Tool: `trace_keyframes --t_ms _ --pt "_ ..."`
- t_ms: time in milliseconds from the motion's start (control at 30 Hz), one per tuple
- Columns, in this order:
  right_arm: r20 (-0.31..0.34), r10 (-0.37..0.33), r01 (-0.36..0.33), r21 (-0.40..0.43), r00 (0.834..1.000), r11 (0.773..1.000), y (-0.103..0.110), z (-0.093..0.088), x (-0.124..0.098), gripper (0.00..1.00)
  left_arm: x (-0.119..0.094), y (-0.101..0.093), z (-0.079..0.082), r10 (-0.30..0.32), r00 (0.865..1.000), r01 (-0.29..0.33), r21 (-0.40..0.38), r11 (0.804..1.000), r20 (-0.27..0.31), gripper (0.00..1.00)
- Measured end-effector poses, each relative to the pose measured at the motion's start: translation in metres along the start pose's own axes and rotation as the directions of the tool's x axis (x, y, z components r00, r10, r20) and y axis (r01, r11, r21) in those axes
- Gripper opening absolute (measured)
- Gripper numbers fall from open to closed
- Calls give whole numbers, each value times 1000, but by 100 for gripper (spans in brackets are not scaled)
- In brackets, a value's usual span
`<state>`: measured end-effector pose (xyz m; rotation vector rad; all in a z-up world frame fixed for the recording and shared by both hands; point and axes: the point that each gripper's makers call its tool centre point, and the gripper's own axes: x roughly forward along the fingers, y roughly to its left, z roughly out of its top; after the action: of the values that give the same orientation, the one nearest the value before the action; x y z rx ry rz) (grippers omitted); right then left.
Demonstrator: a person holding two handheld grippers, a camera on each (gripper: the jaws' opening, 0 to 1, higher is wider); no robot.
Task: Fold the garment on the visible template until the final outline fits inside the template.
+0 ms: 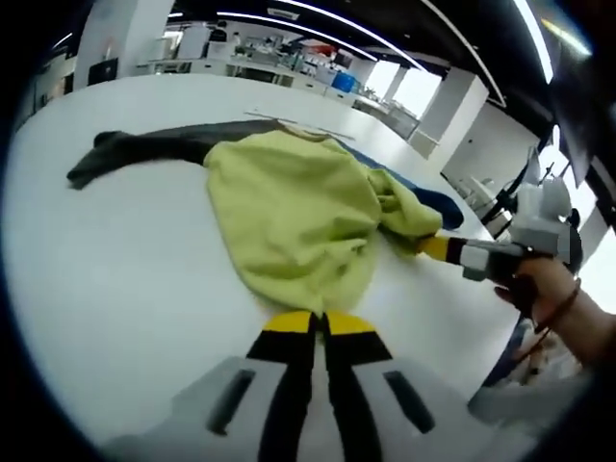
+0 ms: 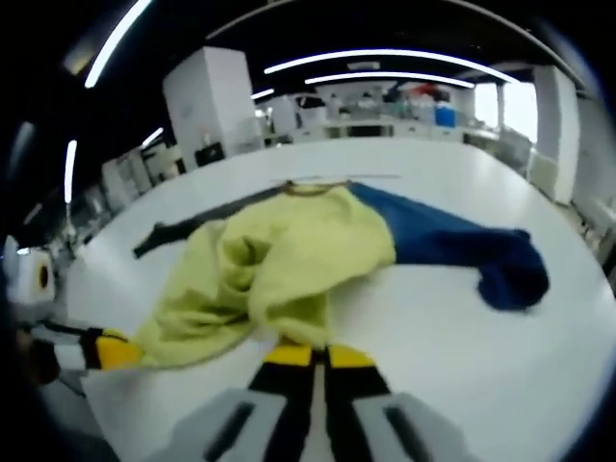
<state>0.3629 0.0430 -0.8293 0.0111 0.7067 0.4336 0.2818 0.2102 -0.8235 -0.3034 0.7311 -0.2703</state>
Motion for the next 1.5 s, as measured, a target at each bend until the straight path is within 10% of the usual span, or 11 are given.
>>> trace_keyframes --t_ms 567,1200,1500 --pt "-21 88 -89 -36 996 995 4 -3 -39 0 -40 28 20 -43 998 40 82 996 34 0" --pt "-59 83 -86 -38 995 996 -9 -15 -74 0 -78 73 40 -79 993 80 -6 997 88 0" --pt "-119 47 -51 -27 992 998 -30 -24 -86 0 -80 80 25 -140 990 140 -13 990 -11 0"
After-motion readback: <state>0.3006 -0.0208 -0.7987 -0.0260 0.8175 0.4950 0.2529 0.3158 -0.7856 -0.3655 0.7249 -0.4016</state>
